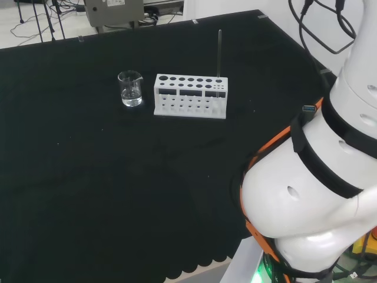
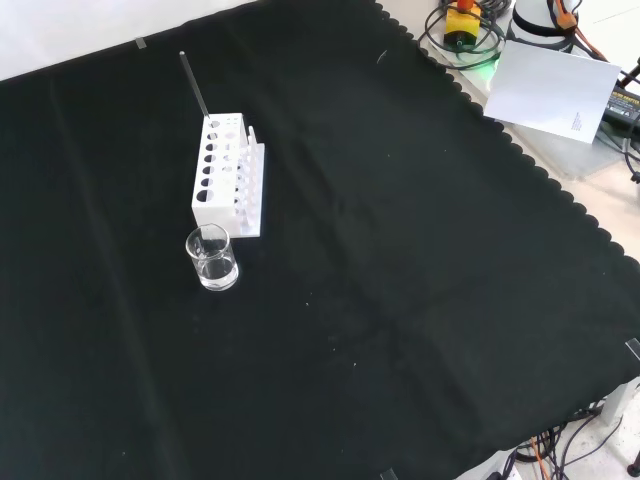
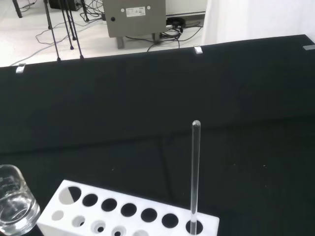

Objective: Take the glass rod from the white test tube rack.

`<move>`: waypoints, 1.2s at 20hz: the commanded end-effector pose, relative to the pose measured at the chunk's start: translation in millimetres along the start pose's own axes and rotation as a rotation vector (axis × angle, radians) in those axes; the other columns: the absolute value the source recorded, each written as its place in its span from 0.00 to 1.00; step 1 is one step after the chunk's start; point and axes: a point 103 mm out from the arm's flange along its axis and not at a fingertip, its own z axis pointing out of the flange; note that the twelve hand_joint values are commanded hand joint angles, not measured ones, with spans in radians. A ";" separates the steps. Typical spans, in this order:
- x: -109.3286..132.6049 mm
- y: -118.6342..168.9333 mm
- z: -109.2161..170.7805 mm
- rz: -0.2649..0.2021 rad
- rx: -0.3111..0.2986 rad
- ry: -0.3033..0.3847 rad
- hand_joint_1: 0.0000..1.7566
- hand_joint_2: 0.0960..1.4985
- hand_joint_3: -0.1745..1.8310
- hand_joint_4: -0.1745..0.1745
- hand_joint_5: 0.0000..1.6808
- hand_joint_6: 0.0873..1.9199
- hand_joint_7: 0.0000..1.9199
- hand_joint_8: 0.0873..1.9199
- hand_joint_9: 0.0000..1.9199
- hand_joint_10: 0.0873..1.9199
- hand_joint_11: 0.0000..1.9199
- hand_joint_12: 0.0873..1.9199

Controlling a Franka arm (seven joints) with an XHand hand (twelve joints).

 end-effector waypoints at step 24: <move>-41.5 69.8 101.3 0.005 0.081 0.023 0.35 0.59 0.33 0.00 0.19 0.00 0.25 0.53 0.39 0.50 0.27 0.71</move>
